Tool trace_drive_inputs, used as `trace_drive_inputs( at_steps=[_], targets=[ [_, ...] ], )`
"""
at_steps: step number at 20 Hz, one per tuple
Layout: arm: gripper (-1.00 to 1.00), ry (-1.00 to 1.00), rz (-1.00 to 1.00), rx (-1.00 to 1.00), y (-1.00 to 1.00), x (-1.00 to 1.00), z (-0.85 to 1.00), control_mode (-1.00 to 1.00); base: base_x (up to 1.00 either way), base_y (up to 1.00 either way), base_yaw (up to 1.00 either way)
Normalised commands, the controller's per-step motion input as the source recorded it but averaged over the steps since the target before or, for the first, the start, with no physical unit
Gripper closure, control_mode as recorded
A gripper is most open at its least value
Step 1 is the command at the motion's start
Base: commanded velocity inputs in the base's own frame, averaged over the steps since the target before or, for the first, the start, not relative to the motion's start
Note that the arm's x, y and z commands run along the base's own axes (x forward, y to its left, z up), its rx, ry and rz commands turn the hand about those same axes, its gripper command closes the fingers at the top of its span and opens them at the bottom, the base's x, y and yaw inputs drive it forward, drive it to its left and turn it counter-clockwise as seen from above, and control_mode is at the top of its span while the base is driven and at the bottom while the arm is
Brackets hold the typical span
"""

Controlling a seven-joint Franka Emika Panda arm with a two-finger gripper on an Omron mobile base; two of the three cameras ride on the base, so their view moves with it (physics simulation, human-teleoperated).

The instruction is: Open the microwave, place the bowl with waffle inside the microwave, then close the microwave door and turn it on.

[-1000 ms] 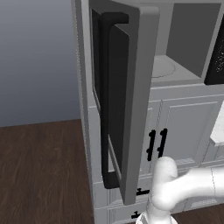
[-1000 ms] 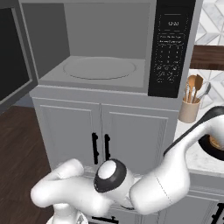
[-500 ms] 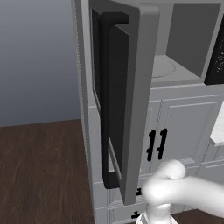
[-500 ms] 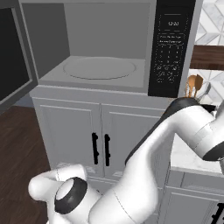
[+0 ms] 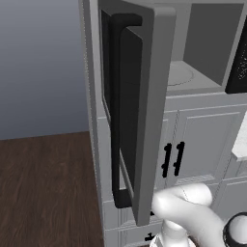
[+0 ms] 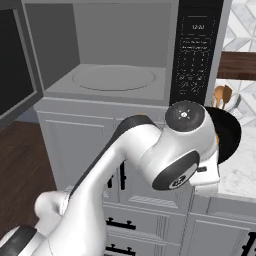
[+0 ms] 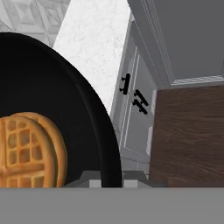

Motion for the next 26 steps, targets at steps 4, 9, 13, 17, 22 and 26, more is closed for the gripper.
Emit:
trace_drive_inputs(
  at_steps=[4, 9, 13, 17, 22, 26],
  targets=[
    [1.0, -0.04, 0.0, -0.06, 1.0, 0.19, 0.37, -1.0, 0.0, 0.0, 0.0],
    [1.0, 0.0, 0.02, -0.01, 1.0, 0.27, 0.41, -1.0, 0.0, 0.0, 0.0],
    [1.0, 0.0, 0.04, 0.0, 1.0, 0.25, 0.4, -1.0, 0.0, 0.0, 0.0],
    [1.0, 0.0, 0.05, 0.0, 0.98, 0.36, 0.47, -1.0, 0.0, 0.0, 0.0],
    [1.0, 0.02, 0.11, 0.13, 0.59, 0.87, 0.43, -1.0, 0.0, 0.0, 0.0],
    [1.0, 0.02, 0.15, 0.19, 0.31, 0.74, 0.39, -1.0, 0.0, 0.0, 0.0]
  ],
)
